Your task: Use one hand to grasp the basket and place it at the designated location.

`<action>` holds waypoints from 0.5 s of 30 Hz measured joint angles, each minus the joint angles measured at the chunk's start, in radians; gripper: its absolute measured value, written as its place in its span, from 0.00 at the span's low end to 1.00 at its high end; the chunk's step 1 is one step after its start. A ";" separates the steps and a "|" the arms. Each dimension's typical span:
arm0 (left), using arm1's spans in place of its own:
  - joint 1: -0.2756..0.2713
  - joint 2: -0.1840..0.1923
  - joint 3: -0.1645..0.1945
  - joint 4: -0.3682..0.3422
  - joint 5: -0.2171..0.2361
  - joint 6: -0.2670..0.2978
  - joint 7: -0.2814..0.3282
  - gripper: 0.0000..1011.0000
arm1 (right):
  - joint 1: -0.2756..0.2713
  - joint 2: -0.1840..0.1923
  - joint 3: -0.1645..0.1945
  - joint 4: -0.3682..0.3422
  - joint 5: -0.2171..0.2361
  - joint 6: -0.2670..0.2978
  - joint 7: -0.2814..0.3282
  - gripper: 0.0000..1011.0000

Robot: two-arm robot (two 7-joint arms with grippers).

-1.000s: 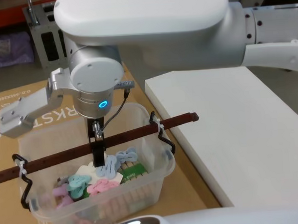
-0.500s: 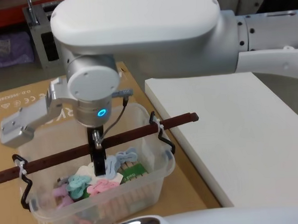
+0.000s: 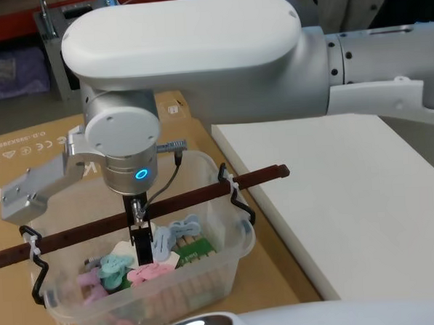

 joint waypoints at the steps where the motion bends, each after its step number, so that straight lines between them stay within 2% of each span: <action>1: 0.000 0.000 0.000 0.000 0.000 0.000 0.000 0.00 | 0.000 -0.001 -0.001 0.001 0.000 0.001 0.002 0.96; 8: 0.000 0.000 0.000 0.000 0.000 0.000 0.000 0.00 | 0.000 0.007 -0.004 0.000 -0.005 0.006 -0.007 0.81; 9: 0.000 0.000 0.000 0.000 0.000 0.000 0.000 0.00 | 0.000 0.008 -0.004 0.000 -0.007 0.006 -0.008 0.75; 11: 0.000 0.000 0.000 0.000 0.000 0.000 0.000 0.00 | 0.000 0.011 -0.004 0.002 -0.009 0.006 -0.009 0.72; 12: 0.000 0.000 0.000 0.000 0.000 0.000 0.000 0.00 | 0.000 0.014 -0.004 0.003 -0.009 0.006 -0.010 0.66; 14: 0.000 0.000 0.000 0.000 0.000 0.000 0.000 0.00 | 0.000 0.017 -0.003 0.007 -0.012 0.006 -0.011 0.61; 15: 0.000 0.000 0.000 0.000 0.000 0.000 0.000 0.00 | 0.000 0.018 -0.002 0.010 -0.012 0.006 -0.011 0.55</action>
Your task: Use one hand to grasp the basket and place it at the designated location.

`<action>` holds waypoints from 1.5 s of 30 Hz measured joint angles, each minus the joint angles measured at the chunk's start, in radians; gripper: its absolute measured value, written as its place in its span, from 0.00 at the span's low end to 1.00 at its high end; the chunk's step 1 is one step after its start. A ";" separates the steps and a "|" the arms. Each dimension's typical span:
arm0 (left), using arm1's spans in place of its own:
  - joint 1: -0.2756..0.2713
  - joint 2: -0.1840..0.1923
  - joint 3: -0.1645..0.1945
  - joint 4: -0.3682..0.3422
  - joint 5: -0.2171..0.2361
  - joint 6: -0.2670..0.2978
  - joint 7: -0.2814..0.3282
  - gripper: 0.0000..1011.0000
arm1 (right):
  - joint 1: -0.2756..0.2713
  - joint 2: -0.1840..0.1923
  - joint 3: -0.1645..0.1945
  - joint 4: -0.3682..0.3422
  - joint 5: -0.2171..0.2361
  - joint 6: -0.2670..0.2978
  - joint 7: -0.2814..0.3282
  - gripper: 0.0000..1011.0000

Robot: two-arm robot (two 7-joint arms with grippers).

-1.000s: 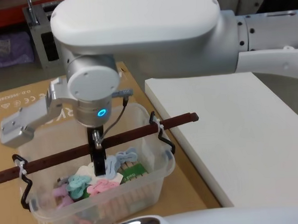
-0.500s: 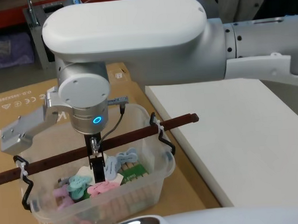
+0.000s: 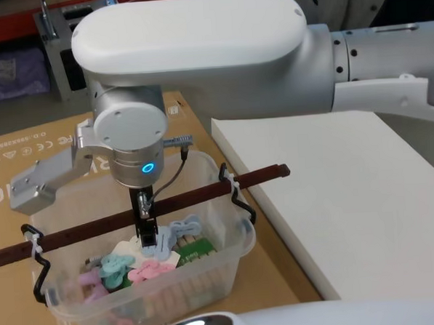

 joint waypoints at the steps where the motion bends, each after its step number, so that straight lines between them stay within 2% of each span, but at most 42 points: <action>1: 0.000 0.000 0.000 -0.001 0.000 0.000 0.000 0.00 | 0.000 0.001 0.000 0.001 0.000 0.000 0.000 0.53; 11: 0.000 0.000 0.000 0.000 0.000 0.000 0.000 0.00 | 0.000 0.015 0.007 0.002 -0.005 -0.001 0.000 0.25; 20: 0.000 0.000 0.000 0.000 0.000 0.000 0.000 0.00 | 0.001 0.032 0.013 -0.014 -0.004 0.002 0.002 0.18; 24: 0.000 0.000 0.000 0.000 0.000 0.000 0.000 0.00 | 0.002 0.054 0.024 -0.039 0.001 0.003 0.002 0.13; 30: 0.000 0.000 0.000 0.000 0.000 0.000 0.000 0.00 | 0.005 0.086 0.044 -0.072 0.027 0.004 0.002 0.03; 37: 0.000 0.000 0.000 0.000 0.000 0.000 0.000 0.00 | 0.019 0.135 0.086 -0.106 0.080 0.005 0.007 0.00; 45: 0.000 0.000 0.000 0.000 0.000 0.000 0.000 0.00 | 0.026 0.164 0.110 -0.122 0.108 0.005 0.008 0.00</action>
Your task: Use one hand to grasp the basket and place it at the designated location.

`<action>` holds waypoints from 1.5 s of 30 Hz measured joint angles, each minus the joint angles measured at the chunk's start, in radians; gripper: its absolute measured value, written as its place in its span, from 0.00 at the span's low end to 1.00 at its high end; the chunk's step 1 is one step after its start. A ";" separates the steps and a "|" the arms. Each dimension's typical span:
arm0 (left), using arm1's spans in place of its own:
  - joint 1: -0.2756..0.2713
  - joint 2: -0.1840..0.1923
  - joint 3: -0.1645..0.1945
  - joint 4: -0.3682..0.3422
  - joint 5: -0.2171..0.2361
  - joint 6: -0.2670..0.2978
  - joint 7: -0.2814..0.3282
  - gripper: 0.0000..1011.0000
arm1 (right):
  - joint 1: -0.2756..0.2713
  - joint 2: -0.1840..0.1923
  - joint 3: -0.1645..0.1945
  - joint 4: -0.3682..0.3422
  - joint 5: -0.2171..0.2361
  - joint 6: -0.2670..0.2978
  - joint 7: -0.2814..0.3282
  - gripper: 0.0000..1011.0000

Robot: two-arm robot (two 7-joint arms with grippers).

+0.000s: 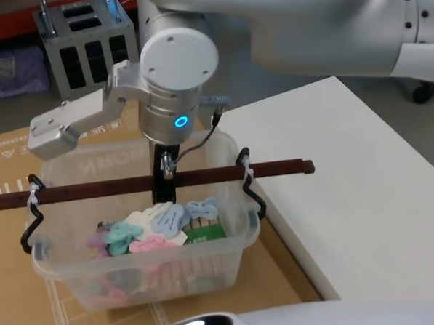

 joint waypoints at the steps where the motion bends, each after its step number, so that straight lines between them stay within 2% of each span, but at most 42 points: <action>1: 0.000 0.000 0.000 0.001 0.000 0.000 0.000 0.00 | 0.001 0.004 0.003 -0.001 0.004 0.000 0.000 0.00; 18: 0.000 0.000 0.000 0.000 0.000 0.000 0.000 0.00 | 0.015 0.057 0.055 -0.012 0.052 0.010 0.004 0.00; 36: 0.000 0.000 0.000 0.000 0.000 0.000 0.000 0.00 | 0.004 0.146 0.115 0.007 0.086 0.081 0.025 0.00; 37: 0.000 0.001 0.000 0.001 0.001 0.000 0.000 0.00 | -0.002 0.169 0.126 0.013 0.096 0.097 0.025 0.00; 42: 0.000 0.000 0.000 0.000 0.000 0.000 0.000 0.00 | -0.017 0.218 0.153 0.037 0.117 0.125 0.023 0.00; 45: 0.000 0.001 0.000 0.001 0.001 0.000 0.000 0.00 | -0.023 0.260 0.171 0.071 0.131 0.148 0.027 0.00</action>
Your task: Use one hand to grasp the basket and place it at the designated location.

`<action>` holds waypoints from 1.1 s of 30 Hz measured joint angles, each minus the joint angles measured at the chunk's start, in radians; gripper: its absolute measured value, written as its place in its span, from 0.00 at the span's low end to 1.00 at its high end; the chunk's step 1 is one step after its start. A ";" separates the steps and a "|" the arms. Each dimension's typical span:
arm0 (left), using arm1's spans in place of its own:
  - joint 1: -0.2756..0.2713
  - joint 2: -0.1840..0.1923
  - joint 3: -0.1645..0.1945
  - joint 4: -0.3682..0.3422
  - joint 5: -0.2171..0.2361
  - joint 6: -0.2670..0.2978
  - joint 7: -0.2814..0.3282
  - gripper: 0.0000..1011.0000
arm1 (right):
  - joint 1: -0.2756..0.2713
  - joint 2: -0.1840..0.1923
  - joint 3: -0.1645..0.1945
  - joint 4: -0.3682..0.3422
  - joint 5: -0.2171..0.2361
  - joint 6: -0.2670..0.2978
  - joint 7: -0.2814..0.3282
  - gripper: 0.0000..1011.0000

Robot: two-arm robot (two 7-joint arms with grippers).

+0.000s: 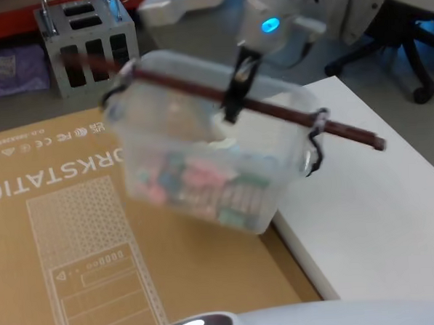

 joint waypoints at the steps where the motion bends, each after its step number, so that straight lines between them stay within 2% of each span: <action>1: 0.000 0.000 0.000 0.000 0.000 0.000 0.000 0.00 | -0.002 0.019 0.008 0.017 0.003 0.013 0.005 0.00; 6: 0.000 -0.001 0.000 -0.001 -0.001 0.000 0.000 0.00 | -0.011 0.040 0.021 0.044 0.008 0.029 0.012 0.00; 12: 0.000 -0.001 0.000 -0.001 0.000 0.000 0.000 0.00 | -0.023 0.104 0.048 0.099 0.020 0.051 0.014 0.00; 15: 0.000 -0.001 0.000 -0.001 -0.001 0.000 0.000 0.00 | -0.027 0.120 0.057 0.123 0.021 0.058 0.016 0.00; 27: 0.000 -0.001 0.000 -0.001 0.000 0.000 0.000 0.00 | -0.041 0.134 0.081 0.152 0.016 0.070 0.026 0.00; 33: 0.000 -0.001 0.000 -0.001 -0.001 0.000 0.000 0.00 | -0.053 0.146 0.092 0.216 0.008 0.093 0.033 0.00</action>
